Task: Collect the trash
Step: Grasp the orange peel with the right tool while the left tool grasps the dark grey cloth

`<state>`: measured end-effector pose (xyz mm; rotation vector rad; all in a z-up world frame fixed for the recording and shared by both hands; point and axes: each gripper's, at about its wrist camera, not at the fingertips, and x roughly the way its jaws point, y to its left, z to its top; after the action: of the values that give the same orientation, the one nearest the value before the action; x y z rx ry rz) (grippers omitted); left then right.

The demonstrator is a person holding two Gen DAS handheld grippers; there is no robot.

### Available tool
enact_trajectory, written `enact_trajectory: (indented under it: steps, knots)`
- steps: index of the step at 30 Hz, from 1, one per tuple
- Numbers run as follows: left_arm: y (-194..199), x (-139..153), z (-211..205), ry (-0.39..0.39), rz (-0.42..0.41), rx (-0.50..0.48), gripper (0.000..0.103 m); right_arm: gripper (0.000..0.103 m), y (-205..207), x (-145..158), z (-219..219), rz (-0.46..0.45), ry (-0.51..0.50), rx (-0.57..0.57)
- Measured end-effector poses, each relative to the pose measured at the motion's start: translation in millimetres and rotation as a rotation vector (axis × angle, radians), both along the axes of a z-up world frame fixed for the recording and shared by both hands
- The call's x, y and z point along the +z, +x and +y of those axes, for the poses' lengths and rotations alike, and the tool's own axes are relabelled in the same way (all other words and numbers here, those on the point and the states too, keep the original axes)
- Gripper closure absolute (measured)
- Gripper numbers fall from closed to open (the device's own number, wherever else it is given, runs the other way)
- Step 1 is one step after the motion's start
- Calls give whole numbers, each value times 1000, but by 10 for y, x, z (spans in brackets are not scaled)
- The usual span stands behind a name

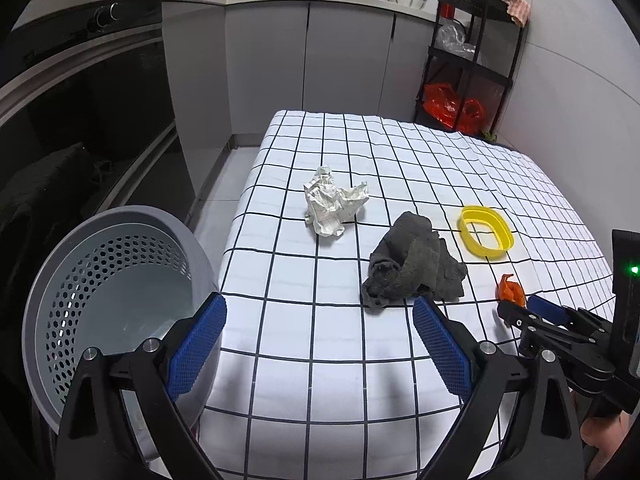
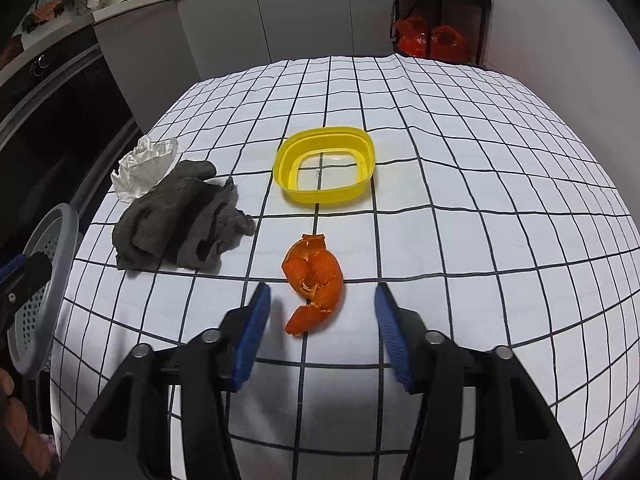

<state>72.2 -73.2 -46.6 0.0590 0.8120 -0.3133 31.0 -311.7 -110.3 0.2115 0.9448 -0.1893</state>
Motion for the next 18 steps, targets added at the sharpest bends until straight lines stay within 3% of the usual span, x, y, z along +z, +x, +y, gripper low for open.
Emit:
enact_trajectory:
  steps: [3,5,8,18]
  knots:
    - [10,-25,-43,5,5,-9,11,64,44,-13,33,4,-23,10]
    - [16,-37,-64,8,6,-12,11,78,63,-15,60,7,-34,23]
    - [15,-46,-89,12,5,-19,11,83,55,3,72,1,-19,41]
    - [32,-83,-301,34,-8,-55,10,84,-97,309,-125,-84,76,-6]
